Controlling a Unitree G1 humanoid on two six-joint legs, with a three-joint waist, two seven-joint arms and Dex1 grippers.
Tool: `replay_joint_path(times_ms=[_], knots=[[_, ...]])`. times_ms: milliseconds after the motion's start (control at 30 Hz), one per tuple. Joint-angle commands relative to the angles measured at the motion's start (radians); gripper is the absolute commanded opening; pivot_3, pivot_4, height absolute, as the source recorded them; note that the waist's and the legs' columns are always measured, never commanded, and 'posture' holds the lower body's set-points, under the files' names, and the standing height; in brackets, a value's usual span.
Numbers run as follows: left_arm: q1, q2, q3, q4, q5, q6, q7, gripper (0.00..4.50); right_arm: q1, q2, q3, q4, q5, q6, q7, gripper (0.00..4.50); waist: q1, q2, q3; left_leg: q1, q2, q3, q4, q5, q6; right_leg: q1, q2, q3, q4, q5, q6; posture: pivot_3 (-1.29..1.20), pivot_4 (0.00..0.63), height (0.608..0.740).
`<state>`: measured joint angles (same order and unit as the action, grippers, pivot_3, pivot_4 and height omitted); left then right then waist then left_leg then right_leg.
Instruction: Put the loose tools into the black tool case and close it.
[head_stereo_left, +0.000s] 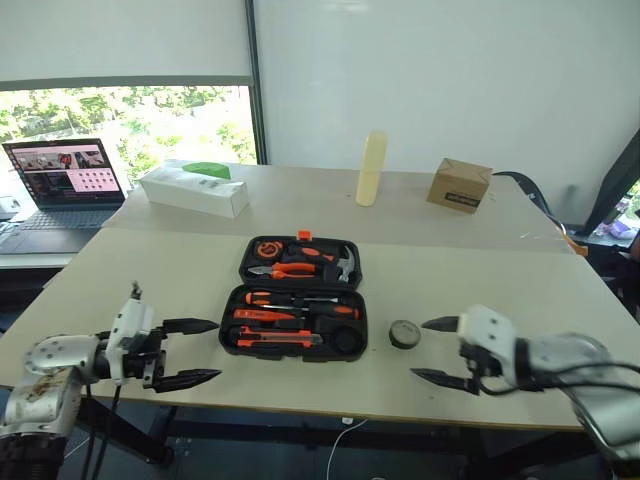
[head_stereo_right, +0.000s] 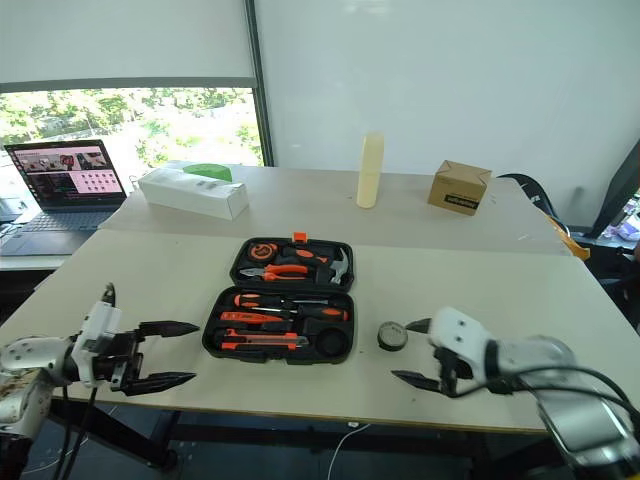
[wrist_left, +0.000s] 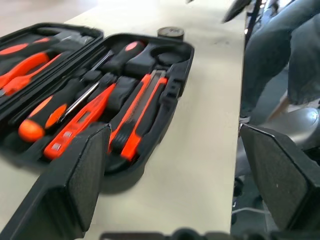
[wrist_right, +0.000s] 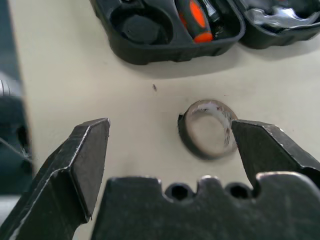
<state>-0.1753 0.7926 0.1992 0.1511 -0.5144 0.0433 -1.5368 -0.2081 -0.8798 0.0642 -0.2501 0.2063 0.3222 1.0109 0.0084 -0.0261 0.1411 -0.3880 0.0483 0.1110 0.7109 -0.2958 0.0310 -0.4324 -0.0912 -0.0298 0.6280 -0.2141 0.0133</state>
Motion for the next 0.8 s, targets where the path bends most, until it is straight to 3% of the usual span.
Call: replay_joint_path(times_ms=[33, 167, 467, 633, 800], knots=[[0.006, -0.006, -0.021, -0.07, -0.015, 0.013, 0.008, 4.47, -0.111, 0.009, 0.1, 0.115, -0.082, 0.005, 0.041, 4.24, 0.004, 0.0, 0.0, -0.002, 0.0, 0.0, 0.0, 0.0, 0.0, -0.002, 0.0, 0.0, 0.0, 0.0, 0.0, 0.0, 0.15, 0.74], [0.016, -0.008, -0.034, -0.095, -0.014, 0.018, 0.015, 4.5, -0.208, 0.013, 0.198, 0.223, -0.146, 0.003, 0.103, 3.01, 0.003, 0.0, 0.0, -0.01, -0.001, 0.003, 0.0, 0.0, 0.0, -0.008, 0.0, -0.001, -0.002, -0.001, 0.002, 0.0, 0.15, 0.74], [0.019, -0.006, -0.03, -0.111, -0.017, 0.017, 0.023, 4.5, -0.275, 0.038, 0.205, 0.252, -0.159, -0.098, 0.148, 0.03, 0.0, 0.0, 0.0, -0.01, -0.001, 0.003, 0.002, 0.0, 0.001, -0.006, -0.001, -0.004, -0.001, 0.0, 0.002, 0.0, 0.15, 0.74], [0.008, -0.016, -0.04, -0.115, -0.016, 0.014, 0.025, 4.5, -0.356, 0.122, 0.151, 0.044, 0.094, -0.044, 0.27, 0.03, -0.01, 0.001, 0.001, -0.009, 0.0, 0.001, 0.002, 0.0, -0.001, -0.007, 0.0, -0.003, 0.001, 0.0, 0.001, 0.0, 0.15, 0.74], [0.018, -0.02, -0.044, -0.116, -0.01, 0.009, 0.027, 4.5, -0.416, 0.19, 0.271, 0.057, 0.008, 0.023, 0.239, 0.03, -0.013, 0.0, 0.001, -0.007, 0.001, 0.0, 0.002, 0.001, -0.002, -0.005, 0.0, -0.005, 0.002, 0.001, 0.0, 0.0, 0.15, 0.74]])
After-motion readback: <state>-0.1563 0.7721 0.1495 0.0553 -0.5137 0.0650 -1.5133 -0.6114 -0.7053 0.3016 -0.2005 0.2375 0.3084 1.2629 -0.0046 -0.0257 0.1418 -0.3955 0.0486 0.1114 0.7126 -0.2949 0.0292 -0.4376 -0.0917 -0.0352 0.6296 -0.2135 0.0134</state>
